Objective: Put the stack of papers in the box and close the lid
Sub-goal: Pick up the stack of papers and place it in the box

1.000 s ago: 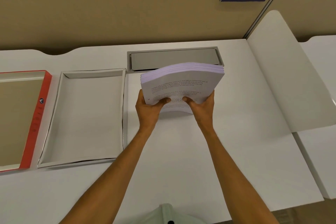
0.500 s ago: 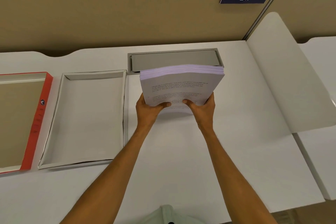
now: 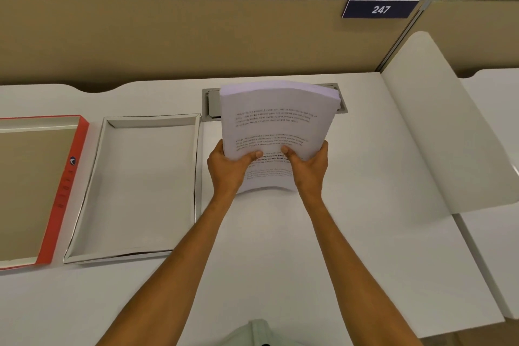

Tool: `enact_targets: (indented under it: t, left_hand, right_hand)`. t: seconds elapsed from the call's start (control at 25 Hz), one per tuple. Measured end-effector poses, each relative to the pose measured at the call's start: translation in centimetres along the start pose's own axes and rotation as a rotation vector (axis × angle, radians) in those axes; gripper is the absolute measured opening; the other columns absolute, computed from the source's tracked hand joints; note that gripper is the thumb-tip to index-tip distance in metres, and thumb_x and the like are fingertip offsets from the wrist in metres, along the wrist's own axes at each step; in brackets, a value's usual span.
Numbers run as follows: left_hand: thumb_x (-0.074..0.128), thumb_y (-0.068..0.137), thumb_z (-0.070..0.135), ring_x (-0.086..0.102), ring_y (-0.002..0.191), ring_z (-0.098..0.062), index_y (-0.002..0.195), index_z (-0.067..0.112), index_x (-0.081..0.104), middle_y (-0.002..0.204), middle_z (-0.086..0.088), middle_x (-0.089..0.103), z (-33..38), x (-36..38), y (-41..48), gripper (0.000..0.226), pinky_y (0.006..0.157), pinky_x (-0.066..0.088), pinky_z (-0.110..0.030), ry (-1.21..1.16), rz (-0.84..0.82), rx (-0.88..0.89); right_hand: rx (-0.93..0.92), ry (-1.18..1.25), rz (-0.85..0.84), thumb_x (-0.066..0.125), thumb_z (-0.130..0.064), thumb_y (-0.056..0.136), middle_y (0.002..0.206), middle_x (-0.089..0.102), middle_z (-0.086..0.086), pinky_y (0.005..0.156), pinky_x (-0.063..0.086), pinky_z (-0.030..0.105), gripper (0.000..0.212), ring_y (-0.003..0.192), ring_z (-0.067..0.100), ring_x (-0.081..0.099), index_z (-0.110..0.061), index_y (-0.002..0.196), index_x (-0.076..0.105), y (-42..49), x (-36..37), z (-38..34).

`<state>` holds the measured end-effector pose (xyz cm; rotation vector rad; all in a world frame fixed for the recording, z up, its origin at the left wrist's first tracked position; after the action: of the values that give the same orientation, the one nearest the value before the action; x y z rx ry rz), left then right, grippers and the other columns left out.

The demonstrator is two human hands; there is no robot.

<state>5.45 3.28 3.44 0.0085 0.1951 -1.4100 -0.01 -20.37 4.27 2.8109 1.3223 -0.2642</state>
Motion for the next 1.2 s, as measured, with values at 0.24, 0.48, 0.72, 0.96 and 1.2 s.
enact_targets:
  t: [0.24,0.48,0.72,0.96,1.2]
  left_hand:
    - [0.095,0.046,0.046,0.069,0.084,-0.012,0.105,0.016,0.066,0.101,0.005,0.073,2.0,-3.1,1.9,0.072,0.065,0.056,-0.022,0.222,0.045,-0.017]
    - [0.095,0.049,0.046,0.069,0.089,-0.021,0.106,0.013,0.065,0.108,-0.004,0.074,1.8,-6.7,3.2,0.073,0.075,0.059,-0.034,0.333,0.064,-0.064]
    - [0.093,0.053,0.047,0.064,0.082,-0.018,0.100,0.017,0.062,0.112,-0.007,0.074,0.8,-11.2,4.5,0.064,0.056,0.045,-0.019,0.369,0.055,-0.122]
    - [0.092,0.058,0.047,0.062,0.081,-0.016,0.103,0.016,0.063,0.116,-0.008,0.073,-0.9,-16.7,5.8,0.062,0.052,0.041,-0.019,0.428,0.054,-0.168]
    - [0.093,0.056,0.045,0.063,0.083,-0.017,0.102,0.015,0.065,0.113,-0.009,0.074,-2.2,-22.2,6.7,0.062,0.057,0.046,-0.021,0.440,0.069,-0.199]
  right_hand:
    - [0.068,-0.191,-0.023,0.087,-0.042,0.065,0.090,0.055,-0.017,0.055,0.046,0.010,0.062,0.073,0.001,0.060,-0.026,0.105,0.043,-0.5,2.4,-2.1]
    - [0.089,-0.313,-0.088,0.085,-0.044,0.067,0.101,0.057,-0.007,0.067,0.052,0.022,0.066,0.083,0.012,0.059,-0.017,0.113,0.047,-1.6,5.6,-2.9]
    - [0.113,-0.371,-0.161,0.085,-0.044,0.068,0.110,0.063,0.001,0.063,0.046,0.018,0.066,0.083,0.013,0.057,-0.015,0.114,0.047,-3.7,10.1,-2.9]
    - [0.131,-0.386,-0.216,0.085,-0.044,0.069,0.107,0.061,0.000,0.057,0.042,0.013,0.061,0.085,0.014,0.060,-0.022,0.105,0.040,-6.8,15.1,-2.3]
    - [0.145,-0.405,-0.260,0.084,-0.044,0.070,0.113,0.063,0.004,0.066,0.046,0.020,0.063,0.082,0.010,0.055,-0.019,0.109,0.041,-9.9,20.2,-1.8]
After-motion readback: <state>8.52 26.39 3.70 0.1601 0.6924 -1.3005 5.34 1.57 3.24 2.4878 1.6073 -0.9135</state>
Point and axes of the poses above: each hand's wrist, its own y-axis towards the middle knuckle, its own x-axis out of the palm, z = x × y, the point moved 9 cm from there along y, towards the middle knuckle
